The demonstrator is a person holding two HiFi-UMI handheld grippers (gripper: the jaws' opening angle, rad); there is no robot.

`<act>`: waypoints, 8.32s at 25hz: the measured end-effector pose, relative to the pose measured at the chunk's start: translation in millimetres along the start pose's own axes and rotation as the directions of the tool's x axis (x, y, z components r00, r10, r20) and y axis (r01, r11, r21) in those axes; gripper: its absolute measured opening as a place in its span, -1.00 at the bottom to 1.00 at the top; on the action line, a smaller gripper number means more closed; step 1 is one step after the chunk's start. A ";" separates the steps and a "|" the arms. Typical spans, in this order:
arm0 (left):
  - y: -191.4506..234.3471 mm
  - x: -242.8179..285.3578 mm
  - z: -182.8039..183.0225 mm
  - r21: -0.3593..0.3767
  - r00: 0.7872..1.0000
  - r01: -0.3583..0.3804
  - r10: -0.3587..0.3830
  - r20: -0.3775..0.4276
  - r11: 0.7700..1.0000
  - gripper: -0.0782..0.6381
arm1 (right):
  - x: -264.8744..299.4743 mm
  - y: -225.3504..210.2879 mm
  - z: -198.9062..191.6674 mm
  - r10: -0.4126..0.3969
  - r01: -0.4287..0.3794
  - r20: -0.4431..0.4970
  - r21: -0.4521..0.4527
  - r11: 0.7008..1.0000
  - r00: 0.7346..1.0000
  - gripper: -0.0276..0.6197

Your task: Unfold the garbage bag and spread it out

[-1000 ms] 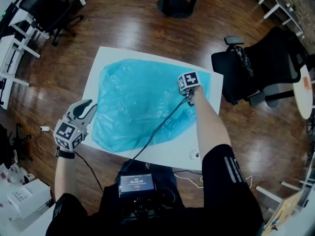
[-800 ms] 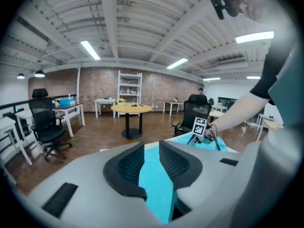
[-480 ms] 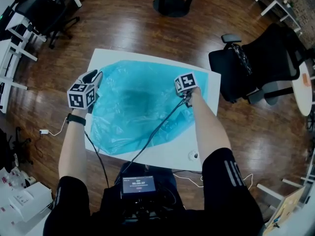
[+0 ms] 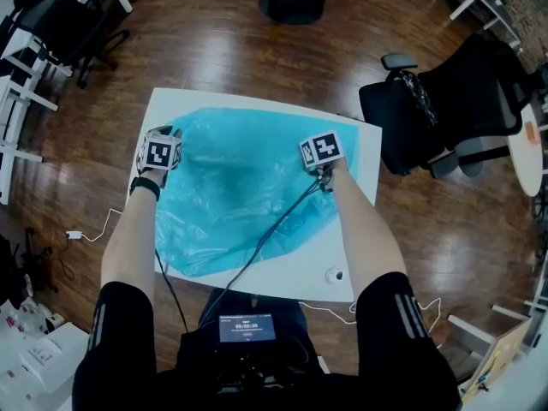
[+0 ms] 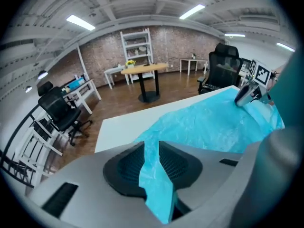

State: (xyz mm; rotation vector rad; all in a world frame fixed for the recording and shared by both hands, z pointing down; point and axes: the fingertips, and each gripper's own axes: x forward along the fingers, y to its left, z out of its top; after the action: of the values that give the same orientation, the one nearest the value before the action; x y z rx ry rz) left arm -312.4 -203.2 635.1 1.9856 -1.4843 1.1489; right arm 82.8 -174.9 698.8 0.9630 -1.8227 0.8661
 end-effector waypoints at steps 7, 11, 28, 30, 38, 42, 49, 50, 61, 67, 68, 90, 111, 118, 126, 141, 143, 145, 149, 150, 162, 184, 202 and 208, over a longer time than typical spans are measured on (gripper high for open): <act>-1.8 37.3 -12.8 0.022 0.996 -0.006 0.009 -0.093 1.000 -0.49 | 0.4 -1.7 -0.3 0.002 -0.002 0.005 -0.032 0.999 1.000 -0.49; -0.3 46.5 -15.2 -0.001 0.995 -0.003 0.003 -0.095 1.000 -0.52 | 0.5 -2.7 -1.3 0.020 -0.021 -0.004 -0.027 0.999 1.000 -0.49; 10.9 52.3 -0.9 -0.015 0.997 0.023 -0.024 -0.079 1.000 -0.61 | 1.1 -4.3 -4.1 0.035 -0.035 -0.005 -0.024 0.999 0.999 -0.49; 7.6 56.1 -2.9 -0.050 0.994 0.050 -0.055 -0.092 0.997 -0.46 | 0.8 -4.3 -4.3 0.035 -0.035 -0.004 -0.024 0.999 0.999 -0.49; 0.5 62.0 -2.1 -0.108 0.992 0.090 -0.099 -0.080 0.990 -0.67 | 1.1 -3.4 -4.6 0.038 -0.038 0.001 -0.023 0.999 0.999 -0.49; -2.8 61.0 3.9 -0.128 0.992 0.106 -0.114 -0.062 0.986 -0.76 | -0.3 -2.4 -3.7 0.046 -0.046 0.004 -0.020 0.999 0.999 -0.49; 0.6 50.8 26.4 -0.139 0.986 0.164 -0.167 -0.012 0.977 -0.76 | -1.2 -5.3 -6.8 0.050 -0.050 0.001 -0.021 0.999 0.999 -0.49; 1.6 50.0 30.7 -0.146 0.985 0.170 -0.172 -0.002 0.975 -0.76 | -1.0 -5.1 -6.8 0.051 -0.051 0.001 -0.021 0.998 0.999 -0.49; 8.8 49.0 42.3 -0.243 0.977 0.211 -0.209 0.035 0.947 -0.75 | -1.0 -2.9 -4.2 0.053 -0.053 0.008 -0.025 0.998 0.999 -0.49; 6.6 55.6 34.4 -0.221 0.981 0.189 -0.192 0.005 0.957 -0.75 | -0.6 -1.8 -2.3 0.052 -0.051 0.014 -0.037 0.998 0.999 -0.49; 6.4 56.8 32.5 -0.219 0.983 0.181 -0.186 -0.001 0.959 -0.75 | -0.7 -1.6 -3.2 0.052 -0.052 0.013 -0.038 0.998 0.999 -0.48; 5.7 74.5 14.9 -0.241 0.991 0.113 -0.126 -0.039 0.964 -0.75 | -159.7 63.8 -12.2 0.342 -0.322 0.222 -0.123 0.939 0.913 -0.19; 10.1 59.2 21.9 -0.161 0.996 0.083 -0.086 -0.015 0.984 -0.56 | -152.9 55.0 -131.3 0.201 -0.195 0.048 -0.101 0.976 0.978 -0.20; 5.4 69.1 8.9 -0.066 0.996 0.009 -0.015 -0.092 0.998 -0.55 | -159.7 59.9 -148.8 0.167 -0.166 -0.006 -0.109 0.980 0.986 -0.22; -0.6 69.1 10.0 -0.025 0.995 -0.020 0.018 -0.101 0.999 -0.63 | -162.3 72.5 -179.7 0.225 -0.225 -0.048 -0.003 0.974 0.973 -0.21; -1.4 69.5 10.0 -0.007 0.995 -0.017 0.016 -0.094 1.000 -0.65 | -164.4 65.2 -226.3 0.151 -0.151 0.009 0.081 0.985 0.989 -0.32; -0.9 69.2 10.6 -0.009 0.996 -0.014 0.013 -0.094 1.000 -0.65 | -161.2 67.3 -223.2 0.148 -0.148 0.016 0.040 0.988 0.989 -0.32; -1.6 69.4 11.0 -0.015 0.996 -0.010 0.009 -0.092 1.000 -0.65 | -161.2 73.1 -217.9 0.166 -0.167 0.035 0.026 0.986 0.985 -0.36; -4.8 69.3 12.0 -0.021 0.996 -0.002 0.000 -0.090 1.000 -0.65 | -167.1 72.6 -214.3 0.132 -0.133 0.054 0.025 0.991 0.990 -0.85; -3.9 69.1 11.3 -0.020 0.996 -0.004 0.003 -0.091 1.000 -0.65 | -169.1 73.5 -216.4 0.129 -0.131 0.049 0.029 0.991 0.990 -0.86; 1.9 64.9 7.0 -0.016 0.995 -0.010 0.008 -0.096 1.000 -0.65 | -178.0 105.8 -298.4 0.245 -0.210 -0.060 0.346 0.914 0.968 -0.85; 3.0 67.4 8.3 -0.013 0.996 -0.009 0.007 -0.089 1.000 -0.65 | -154.2 107.6 -405.2 0.304 -0.135 -0.249 0.525 0.840 0.920 -0.84; 3.6 68.2 10.4 -0.029 0.997 -0.012 0.010 -0.075 0.999 -0.62 | -218.3 68.1 -319.5 0.085 -0.061 -0.052 0.359 0.931 0.995 -0.20; 3.3 67.6 11.8 -0.016 0.997 -0.013 0.011 -0.082 1.000 -0.62 | -247.5 31.9 -175.2 -0.083 0.060 0.206 0.116 0.991 0.975 -0.21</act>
State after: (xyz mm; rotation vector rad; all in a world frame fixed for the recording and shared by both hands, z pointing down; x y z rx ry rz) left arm -304.7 -252.8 682.0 1.8975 -1.4617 1.2043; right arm 198.6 53.6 533.3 1.2227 -1.9205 0.8523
